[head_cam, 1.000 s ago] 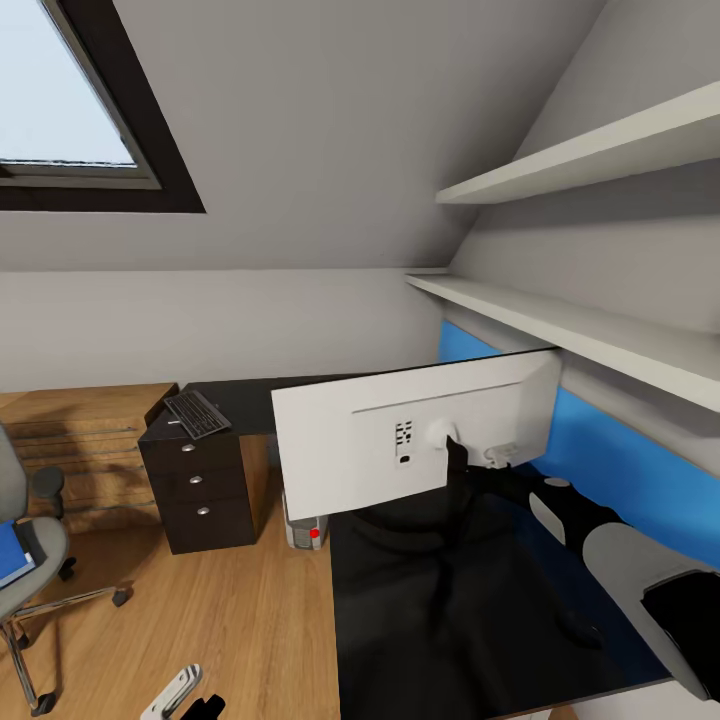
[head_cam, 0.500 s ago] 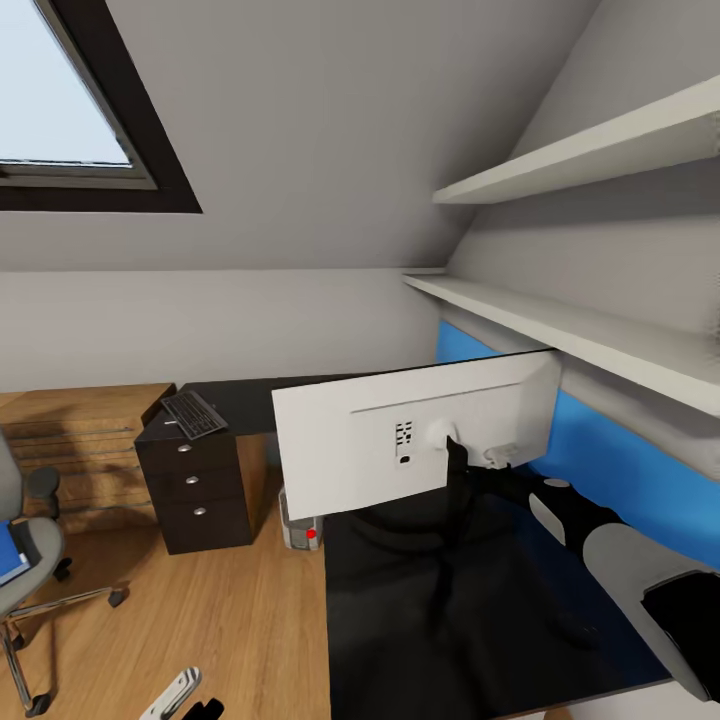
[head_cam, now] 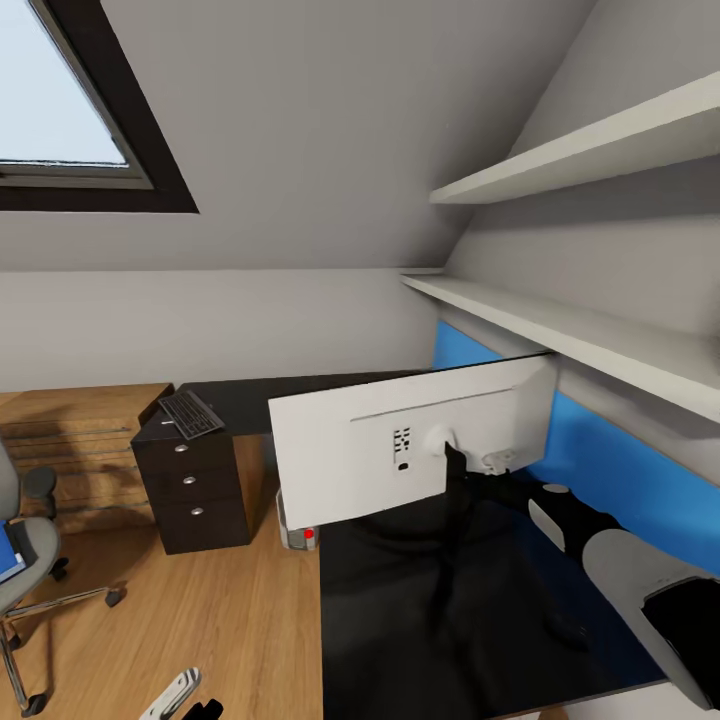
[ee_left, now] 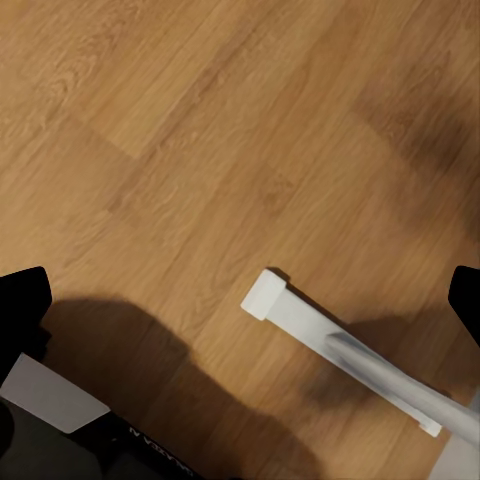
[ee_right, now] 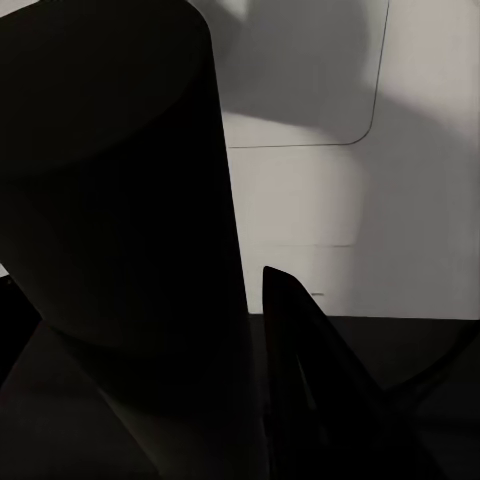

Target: In the bedroom, organize the workspace by keeping the computer under the desk, ensuring the monitor is on the desk, placing the keyboard on the desk next to the monitor, placing the mouse on the desk next to the keyboard, moving the folder from the swivel chair onto the desk next to the mouse, stacking the notebook on top of the folder with the pen on top of the notebook, and positioning the swivel chair next to the desk.

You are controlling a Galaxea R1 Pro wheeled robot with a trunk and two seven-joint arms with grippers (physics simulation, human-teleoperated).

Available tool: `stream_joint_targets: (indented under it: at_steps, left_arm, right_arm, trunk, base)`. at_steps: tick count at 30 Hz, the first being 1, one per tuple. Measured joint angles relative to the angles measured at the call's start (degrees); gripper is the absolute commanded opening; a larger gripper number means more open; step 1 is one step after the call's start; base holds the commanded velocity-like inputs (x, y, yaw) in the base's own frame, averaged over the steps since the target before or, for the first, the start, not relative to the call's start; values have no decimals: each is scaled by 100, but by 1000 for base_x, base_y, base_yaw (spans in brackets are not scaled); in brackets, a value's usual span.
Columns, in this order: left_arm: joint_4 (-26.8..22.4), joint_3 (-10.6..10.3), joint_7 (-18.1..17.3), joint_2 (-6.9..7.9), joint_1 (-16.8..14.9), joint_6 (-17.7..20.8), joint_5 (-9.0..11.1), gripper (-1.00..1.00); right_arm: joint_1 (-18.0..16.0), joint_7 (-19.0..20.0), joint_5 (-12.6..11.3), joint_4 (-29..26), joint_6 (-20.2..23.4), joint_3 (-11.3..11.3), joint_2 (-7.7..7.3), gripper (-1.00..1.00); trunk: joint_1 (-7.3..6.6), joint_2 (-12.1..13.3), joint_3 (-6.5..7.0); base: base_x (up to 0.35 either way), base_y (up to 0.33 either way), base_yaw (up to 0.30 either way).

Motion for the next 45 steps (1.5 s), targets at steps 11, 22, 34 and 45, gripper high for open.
stream_joint_targets:
  at_steps: [11, 22, 34, 45]
  left_arm:
    - [1, 1, -2, 0, 0, 0, 0, 100]
    - [1, 1, -2, 0, 0, 0, 0, 100]
    - [1, 1, -2, 0, 0, 0, 0, 100]
    - [1, 1, -4, 0, 0, 0, 0, 100]
  right_arm:
    - [108, 70, 11, -43, -75, 13, 38, -100]
    - [121, 419, 1, -56, -107, 36, 47, -100]
    - [124, 776, 21, -54, -372, 16, 26, -100]
    - [124, 928, 26, -28, -519, 45, 12, -100]
  trunk:
    - [0, 0, 0]
    - [0, -1, 0]
    - [0, 0, 0]
    - [0, 0, 0]
  base:
    - [0, -1, 0]
    - [0, 0, 0]
    - [0, 0, 0]
    - [0, 0, 0]
